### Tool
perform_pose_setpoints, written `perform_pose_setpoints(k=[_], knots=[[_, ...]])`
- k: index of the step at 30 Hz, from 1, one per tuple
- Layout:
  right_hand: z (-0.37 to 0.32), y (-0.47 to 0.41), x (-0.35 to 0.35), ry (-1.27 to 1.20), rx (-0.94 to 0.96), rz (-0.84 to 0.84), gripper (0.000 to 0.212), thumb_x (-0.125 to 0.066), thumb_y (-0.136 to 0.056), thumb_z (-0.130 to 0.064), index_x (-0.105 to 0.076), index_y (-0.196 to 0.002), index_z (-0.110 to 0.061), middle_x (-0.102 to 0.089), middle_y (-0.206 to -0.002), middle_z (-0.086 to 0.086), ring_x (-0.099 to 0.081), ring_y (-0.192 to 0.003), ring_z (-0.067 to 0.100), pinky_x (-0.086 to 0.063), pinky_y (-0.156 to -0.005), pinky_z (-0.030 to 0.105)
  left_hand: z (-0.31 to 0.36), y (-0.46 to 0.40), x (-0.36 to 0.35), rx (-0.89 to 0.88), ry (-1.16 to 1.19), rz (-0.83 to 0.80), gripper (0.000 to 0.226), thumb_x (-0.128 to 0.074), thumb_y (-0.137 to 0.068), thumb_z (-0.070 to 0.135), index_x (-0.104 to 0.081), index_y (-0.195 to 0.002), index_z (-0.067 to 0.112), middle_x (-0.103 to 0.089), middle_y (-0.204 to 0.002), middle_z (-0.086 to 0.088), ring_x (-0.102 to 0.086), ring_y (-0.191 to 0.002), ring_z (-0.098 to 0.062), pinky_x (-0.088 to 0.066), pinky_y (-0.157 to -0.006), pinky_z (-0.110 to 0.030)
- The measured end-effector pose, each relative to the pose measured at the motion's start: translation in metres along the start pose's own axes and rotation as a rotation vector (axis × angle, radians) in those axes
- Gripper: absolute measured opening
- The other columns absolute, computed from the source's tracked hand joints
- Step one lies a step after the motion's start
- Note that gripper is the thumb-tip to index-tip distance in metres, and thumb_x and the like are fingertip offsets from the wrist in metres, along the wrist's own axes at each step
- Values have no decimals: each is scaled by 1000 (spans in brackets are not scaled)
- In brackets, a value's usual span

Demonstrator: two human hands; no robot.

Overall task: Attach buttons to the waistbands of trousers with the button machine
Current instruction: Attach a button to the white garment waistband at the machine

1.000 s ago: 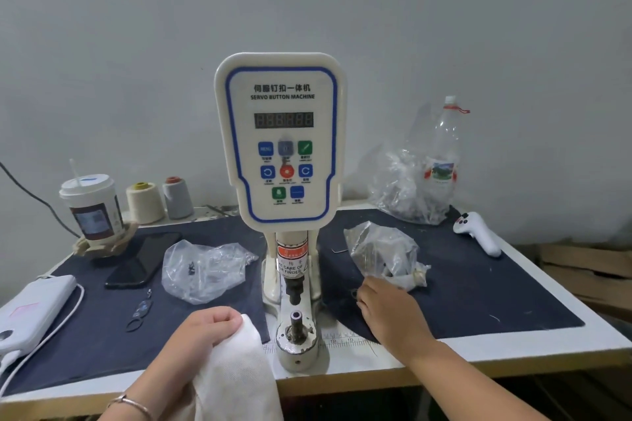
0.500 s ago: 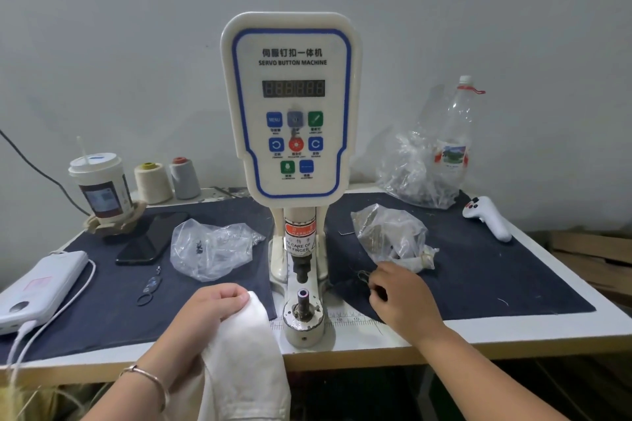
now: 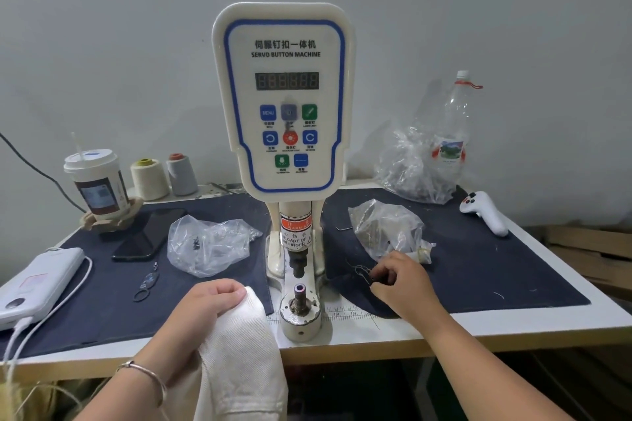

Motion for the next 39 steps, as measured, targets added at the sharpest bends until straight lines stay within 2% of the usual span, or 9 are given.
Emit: perform_pose_setpoints(k=[6, 13, 18, 21, 23, 26, 28, 33, 39], knots=[[1, -1, -1, 36, 14, -43, 18, -74, -75, -11, -68, -69, -26, -56, -86, -14, -53, -69, 4, -41, -61, 9, 1, 1, 0, -4, 5, 1, 26, -61, -93, 15, -70, -69, 11, -58, -66, -8, -52, -61, -18, -40, -60, -26], [-1, 0, 0, 38, 45, -21, 19, -74, -80, -10, -69, -68, -24, -56, -81, -13, -53, -68, 5, -38, -61, 9, 1, 1, -1, -3, 14, -5, 23, -60, -94, 14, -69, -74, 7, -58, -68, -9, -52, -63, -20, -41, -61, -27], [-24, 5, 11, -299, 54, 106, 18, -75, -79, -4, -70, -68, -18, -61, -80, -5, -55, -69, 4, -42, -65, 12, 4, 3, -2, -5, 6, 0, 18, -69, -86, 20, -68, -70, 11, -54, -68, -10, -48, -66, -21, -38, -61, -29], [-61, 10, 4, -333, 159, 14, 16, -75, -77, -7, -71, -67, -18, -64, -75, -13, -57, -70, -2, -41, -64, 7, 7, 7, -3, 11, 36, -2, 18, -66, -73, 30, -68, -70, 12, -54, -70, -12, -48, -67, -22, -37, -61, -30], [-80, 13, -6, -301, 205, -62, 13, -75, -77, -9, -70, -69, -16, -64, -76, -13, -58, -69, 2, -42, -63, 9, 8, 8, -3, 7, 30, 0, 19, -65, -73, 31, -67, -70, 13, -53, -70, -11, -48, -67, -22, -37, -61, -30], [-91, 16, -18, -292, 213, -139, 10, -76, -79, -12, -70, -73, -17, -65, -84, -8, -60, -74, 10, -44, -64, 14, 7, 7, -2, -9, -9, 3, 19, -66, -87, 23, -68, -70, 14, -54, -69, -9, -48, -69, -22, -37, -63, -29], [-93, 17, -24, -282, 215, -173, 8, -75, -80, -13, -71, -75, -17, -65, -87, -9, -59, -74, 9, -44, -64, 15, 4, 6, -1, -12, -36, 4, 25, -61, -94, 18, -68, -70, 14, -54, -69, -8, -48, -69, -22, -37, -66, -29], [-98, 20, -29, -341, 190, -202, 13, -76, -80, -13, -69, -72, -21, -64, -87, -15, -55, -60, 1, -44, -58, 16, 4, 5, -1, -16, -47, 0, 27, -59, -95, 17, -67, -69, 15, -54, -69, -7, -47, -69, -21, -36, -68, -32], [-107, 21, -28, -327, 199, -178, 21, -77, -80, -12, -61, -73, -23, -60, -77, -15, -53, -55, -7, -39, -53, 8, 5, 5, 0, -7, -49, 3, 27, -59, -95, 18, -69, -70, 15, -58, -68, -4, -52, -66, -18, -40, -68, -29]])
Point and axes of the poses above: each hand's wrist, its own y-axis away from the middle knuckle, its own x-axis out of the back of the hand, z = x × y, the point moved 4 cm from there along -y, towards the middle knuckle
